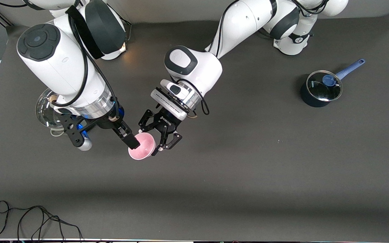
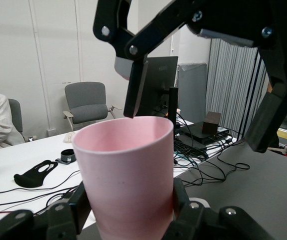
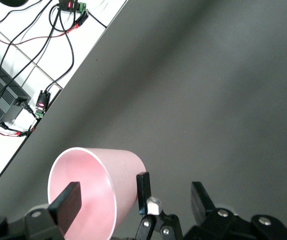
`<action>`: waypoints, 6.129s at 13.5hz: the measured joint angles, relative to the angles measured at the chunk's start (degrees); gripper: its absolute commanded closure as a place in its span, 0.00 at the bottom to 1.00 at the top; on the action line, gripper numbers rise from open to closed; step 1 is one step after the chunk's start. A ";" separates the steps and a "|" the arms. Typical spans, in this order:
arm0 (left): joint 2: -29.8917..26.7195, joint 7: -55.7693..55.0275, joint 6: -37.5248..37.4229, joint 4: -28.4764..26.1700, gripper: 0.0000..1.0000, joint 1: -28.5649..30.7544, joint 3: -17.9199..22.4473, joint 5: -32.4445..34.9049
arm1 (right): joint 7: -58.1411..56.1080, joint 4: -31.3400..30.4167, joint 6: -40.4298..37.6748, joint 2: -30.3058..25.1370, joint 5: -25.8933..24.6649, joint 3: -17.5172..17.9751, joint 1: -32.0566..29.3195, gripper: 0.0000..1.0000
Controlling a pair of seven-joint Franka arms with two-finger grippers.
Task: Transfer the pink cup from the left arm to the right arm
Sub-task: 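Close the right gripper on the cup rim beside the left gripper, then open the left gripper and lift it away while the right gripper holds the cup, then lower the pink cup onto the table with the right gripper and release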
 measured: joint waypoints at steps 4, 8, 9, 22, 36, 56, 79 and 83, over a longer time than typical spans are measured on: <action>0.00 -0.01 0.00 0.00 1.00 0.00 0.00 0.01 | -0.03 0.00 -0.04 0.08 -0.23 0.01 0.50 0.33; 0.00 -0.04 0.00 0.00 1.00 0.00 0.00 0.01 | -0.03 0.00 -0.05 0.18 -0.36 0.00 1.07 0.64; 0.00 -0.05 0.00 0.00 1.00 0.00 0.00 0.01 | -0.03 0.00 -0.05 0.18 -0.52 -0.01 1.07 0.67; 0.07 0.17 0.05 -0.12 0.00 -0.60 0.10 0.56 | -1.72 0.18 -0.30 0.22 -2.75 0.07 1.46 1.00; -2.43 -0.09 -2.87 -3.96 0.00 4.41 0.48 5.15 | -22.52 1.10 -2.81 -0.13 -4.33 -3.02 -11.14 1.00; -33.10 -13.91 -107.73 -34.44 0.00 68.00 1.53 39.06 | -92.45 -17.14 10.81 -1.71 4.46 -2.43 -36.98 1.00; -46.58 -88.69 -124.83 -33.11 0.00 59.43 -2.43 86.03 | -97.57 -34.80 41.97 9.87 7.39 -1.53 -36.62 0.45; -46.60 -88.33 -124.77 -32.93 0.00 57.13 -2.67 88.40 | -97.58 -34.76 42.41 10.10 7.39 -1.54 -36.65 0.20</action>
